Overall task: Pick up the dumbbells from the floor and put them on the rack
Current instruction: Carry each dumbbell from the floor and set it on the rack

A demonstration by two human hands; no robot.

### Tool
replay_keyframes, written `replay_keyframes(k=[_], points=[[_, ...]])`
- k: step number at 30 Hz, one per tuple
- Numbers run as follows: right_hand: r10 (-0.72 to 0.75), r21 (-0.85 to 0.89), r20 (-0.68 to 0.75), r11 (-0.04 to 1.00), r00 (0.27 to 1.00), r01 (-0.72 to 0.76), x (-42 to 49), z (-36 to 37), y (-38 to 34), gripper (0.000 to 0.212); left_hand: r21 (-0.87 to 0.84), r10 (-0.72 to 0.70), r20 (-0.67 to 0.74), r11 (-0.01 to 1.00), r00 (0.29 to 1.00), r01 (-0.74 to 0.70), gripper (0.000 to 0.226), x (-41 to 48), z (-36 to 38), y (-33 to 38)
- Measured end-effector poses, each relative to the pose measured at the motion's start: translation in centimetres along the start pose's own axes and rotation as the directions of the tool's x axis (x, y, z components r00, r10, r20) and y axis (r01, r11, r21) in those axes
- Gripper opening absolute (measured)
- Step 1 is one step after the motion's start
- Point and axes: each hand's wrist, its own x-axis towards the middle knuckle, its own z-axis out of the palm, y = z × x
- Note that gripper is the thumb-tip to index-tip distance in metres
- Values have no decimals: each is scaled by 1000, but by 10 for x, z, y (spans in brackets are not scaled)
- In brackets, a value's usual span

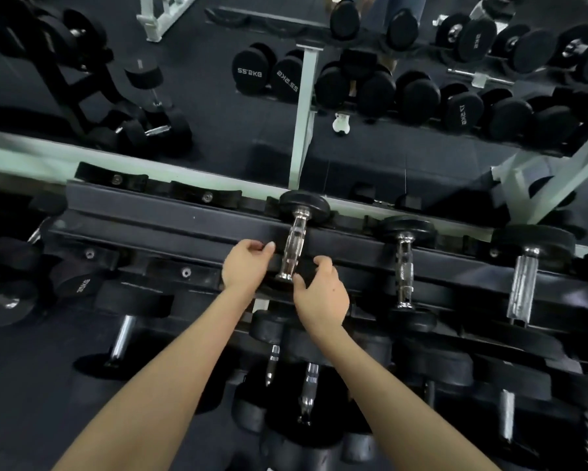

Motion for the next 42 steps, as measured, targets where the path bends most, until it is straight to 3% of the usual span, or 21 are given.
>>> replay_keyframes(k=[4,9,14,19,26,32,42], points=[[-148,6,15,989,989,148,-59,-12,22,44,-46,-86,-55,995,995,83,36,-59,-18,-42],[-248,11,166,968,954,250,-142,-11,68,40,-114,-200,-131,976,971,186,36,-153,-36,-112],[-330,-6,382,933,863,360,-217,12,120,36,-193,-346,-154,929,926,315,32,-245,-44,-191],[-296,-47,595,915,747,400,-280,55,162,37,-261,-516,-176,845,838,466,34,-323,-50,-281],[-95,-143,750,943,654,302,-335,128,215,35,-293,-681,-158,724,715,624,33,-389,-42,-392],[84,-241,792,953,604,183,-363,228,273,39,-265,-763,-53,633,645,727,34,-402,0,-502],[340,-287,725,940,599,-186,-379,482,411,51,-130,-710,165,673,685,728,30,-320,112,-734]])
